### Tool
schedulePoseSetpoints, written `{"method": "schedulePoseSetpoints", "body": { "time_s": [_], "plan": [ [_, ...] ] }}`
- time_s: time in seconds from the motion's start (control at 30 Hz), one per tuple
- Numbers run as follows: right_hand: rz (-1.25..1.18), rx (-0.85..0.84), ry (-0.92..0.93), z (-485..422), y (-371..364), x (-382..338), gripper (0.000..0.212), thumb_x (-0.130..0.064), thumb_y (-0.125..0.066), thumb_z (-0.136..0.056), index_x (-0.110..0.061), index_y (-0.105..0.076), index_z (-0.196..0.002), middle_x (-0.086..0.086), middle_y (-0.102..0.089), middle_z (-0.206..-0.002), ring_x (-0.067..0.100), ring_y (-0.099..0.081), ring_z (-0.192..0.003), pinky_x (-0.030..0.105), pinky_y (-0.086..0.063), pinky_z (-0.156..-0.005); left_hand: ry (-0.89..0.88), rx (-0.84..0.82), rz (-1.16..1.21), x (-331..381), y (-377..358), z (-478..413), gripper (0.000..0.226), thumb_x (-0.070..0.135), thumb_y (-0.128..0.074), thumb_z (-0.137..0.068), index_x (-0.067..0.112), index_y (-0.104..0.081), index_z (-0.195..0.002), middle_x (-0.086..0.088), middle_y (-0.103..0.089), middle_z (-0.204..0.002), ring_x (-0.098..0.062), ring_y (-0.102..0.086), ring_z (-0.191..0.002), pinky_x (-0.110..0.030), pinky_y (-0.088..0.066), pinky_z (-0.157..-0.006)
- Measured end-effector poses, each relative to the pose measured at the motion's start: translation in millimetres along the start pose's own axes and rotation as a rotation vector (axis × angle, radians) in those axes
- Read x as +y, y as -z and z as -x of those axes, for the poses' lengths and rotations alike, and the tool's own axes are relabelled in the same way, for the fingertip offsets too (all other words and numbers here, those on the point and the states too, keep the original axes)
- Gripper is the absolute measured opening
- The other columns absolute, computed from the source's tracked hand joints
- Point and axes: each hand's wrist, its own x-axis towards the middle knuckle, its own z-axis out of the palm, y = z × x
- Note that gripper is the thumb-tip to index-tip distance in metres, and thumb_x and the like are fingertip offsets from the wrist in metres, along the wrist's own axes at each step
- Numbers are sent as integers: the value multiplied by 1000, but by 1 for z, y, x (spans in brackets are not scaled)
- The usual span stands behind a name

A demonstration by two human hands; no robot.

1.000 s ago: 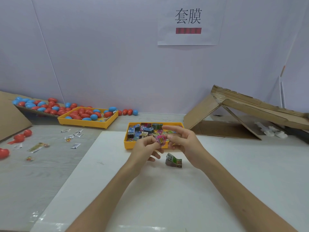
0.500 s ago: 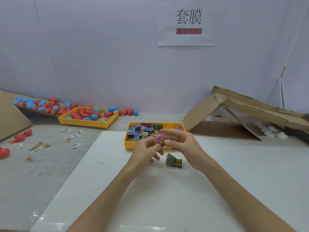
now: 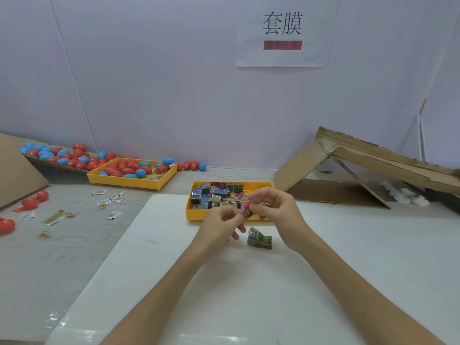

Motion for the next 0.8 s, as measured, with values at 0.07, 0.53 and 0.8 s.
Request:
{"method": "schedulePoseSetpoints", "body": {
  "time_s": [0.07, 0.53, 0.8],
  "plan": [
    [0, 19, 1, 0, 1, -1, 30, 4, -73, -85, -25, -77, -81, 0, -74, -84, 16, -65, -70, 19, -44, -56, -43, -8, -22, 0, -1, 1, 23, 24, -58, -99, 15, -66, -80, -2, -75, -78, -11, -65, -63, -21, -46, -56],
    [6, 137, 18, -3, 6, -1, 34, 8, -68, -85, -21, -81, -72, 22, -73, -91, 26, -64, -76, 23, -39, -51, -160, 306, -113, 19, 11, -3, 20, 24, -56, -99, 21, -66, -82, 4, -70, -77, -21, -67, -77, -49, -57, -77],
    [29, 71, -12, -3, 4, 6, 32, 3, -70, -83, -25, -81, -74, 2, -75, -77, 16, -71, -70, 20, -45, -53, 114, 423, -1034, 0, 152, -107, 26, 20, -53, -96, 10, -71, -112, -20, -69, -111, -41, -63, -103, -40, -51, -80]
  ]
}}
